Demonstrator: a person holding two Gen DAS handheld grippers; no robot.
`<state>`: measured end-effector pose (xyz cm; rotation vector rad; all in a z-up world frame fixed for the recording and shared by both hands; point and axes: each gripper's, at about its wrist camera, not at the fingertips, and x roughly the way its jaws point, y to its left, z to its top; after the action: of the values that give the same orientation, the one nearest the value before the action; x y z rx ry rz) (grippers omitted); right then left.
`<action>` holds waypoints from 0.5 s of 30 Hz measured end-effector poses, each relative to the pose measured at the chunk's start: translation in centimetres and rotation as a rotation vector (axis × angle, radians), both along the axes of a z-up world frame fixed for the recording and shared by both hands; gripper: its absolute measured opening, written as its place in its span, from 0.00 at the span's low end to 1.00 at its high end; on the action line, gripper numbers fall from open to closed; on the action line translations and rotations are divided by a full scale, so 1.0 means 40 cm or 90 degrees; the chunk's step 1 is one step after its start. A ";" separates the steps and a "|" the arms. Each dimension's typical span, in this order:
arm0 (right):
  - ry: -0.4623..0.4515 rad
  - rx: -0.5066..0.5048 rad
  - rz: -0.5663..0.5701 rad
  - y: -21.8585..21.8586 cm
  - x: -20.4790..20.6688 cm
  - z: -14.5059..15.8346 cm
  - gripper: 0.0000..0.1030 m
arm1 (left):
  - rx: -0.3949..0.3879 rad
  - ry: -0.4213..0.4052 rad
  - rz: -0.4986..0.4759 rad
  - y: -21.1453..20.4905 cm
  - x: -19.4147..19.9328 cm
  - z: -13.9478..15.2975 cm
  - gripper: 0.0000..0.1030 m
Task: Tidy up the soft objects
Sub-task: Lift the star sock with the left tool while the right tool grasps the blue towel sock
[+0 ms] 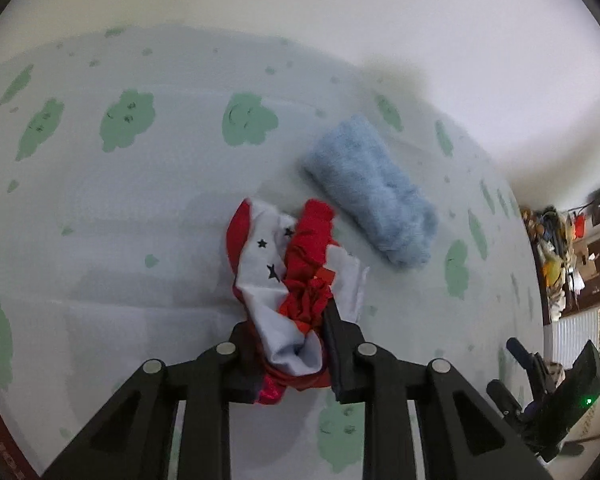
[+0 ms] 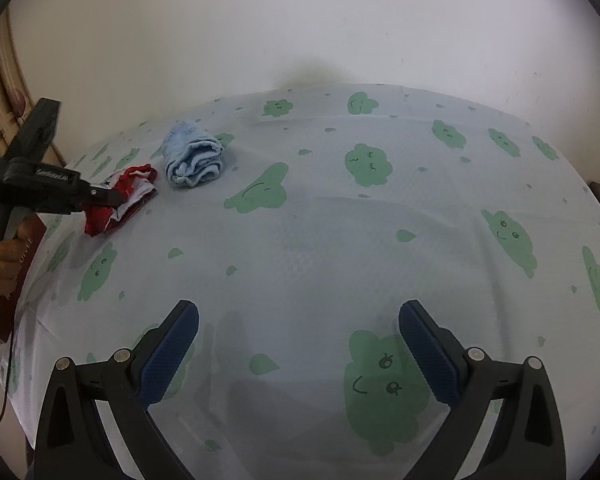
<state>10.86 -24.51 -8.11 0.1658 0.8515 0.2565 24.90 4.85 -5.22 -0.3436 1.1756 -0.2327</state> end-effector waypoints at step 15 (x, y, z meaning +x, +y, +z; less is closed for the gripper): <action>0.015 0.003 -0.009 -0.011 0.011 -0.008 0.98 | 0.029 -0.126 0.088 -0.016 -0.430 0.176 0.21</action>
<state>11.30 -24.95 -8.43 0.1789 0.8727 0.2430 7.70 4.22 1.82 -0.3519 0.9559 -0.1168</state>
